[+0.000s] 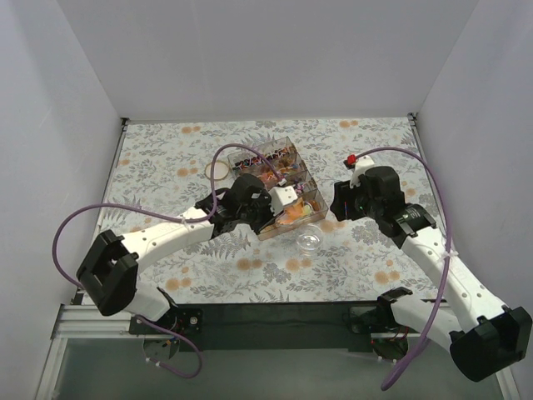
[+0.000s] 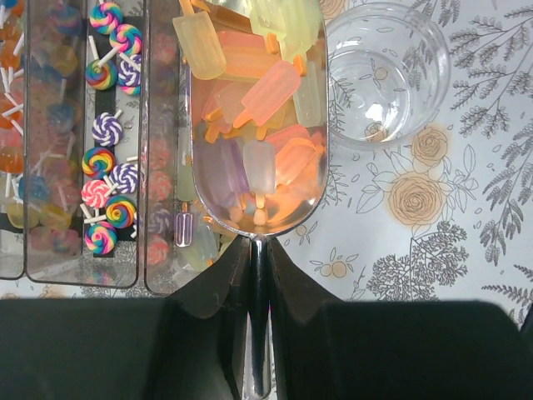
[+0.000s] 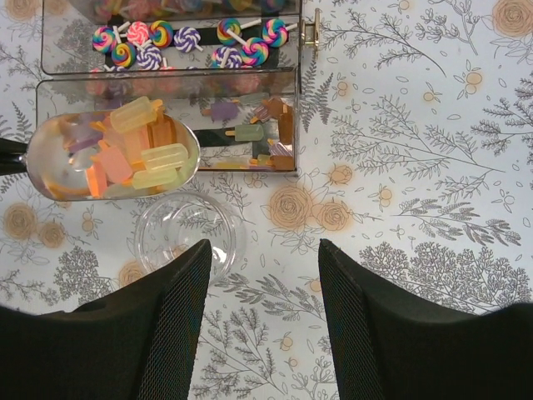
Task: Pack the candies
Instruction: Place the fake candies in the packing bottle.
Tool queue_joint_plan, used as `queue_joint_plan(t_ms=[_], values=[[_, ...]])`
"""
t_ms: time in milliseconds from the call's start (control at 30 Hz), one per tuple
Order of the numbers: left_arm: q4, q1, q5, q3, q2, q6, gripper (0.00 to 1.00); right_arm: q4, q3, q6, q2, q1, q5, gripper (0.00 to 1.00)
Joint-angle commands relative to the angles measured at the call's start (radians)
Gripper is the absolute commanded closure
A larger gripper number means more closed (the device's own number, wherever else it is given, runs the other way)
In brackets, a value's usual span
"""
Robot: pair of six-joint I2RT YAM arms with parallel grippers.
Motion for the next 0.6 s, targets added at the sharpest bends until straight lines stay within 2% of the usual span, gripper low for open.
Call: queue_joint_plan(t_ms=[0,300,567], values=[[-0.026,0.001,0.044,0.007,-0.104,0.036,1.00,-0.023,-0.003,-0.005,-0.043,0.005,0.012,0.39],[-0.139,-0.004,0.137,-0.023,-0.199,0.102,1.00,-0.054,-0.025,-0.008,-0.097,0.005,0.022,0.39],[-0.218,-0.047,0.117,-0.015,-0.199,0.107,1.00,-0.057,-0.042,-0.007,-0.106,0.006,0.017,0.39]])
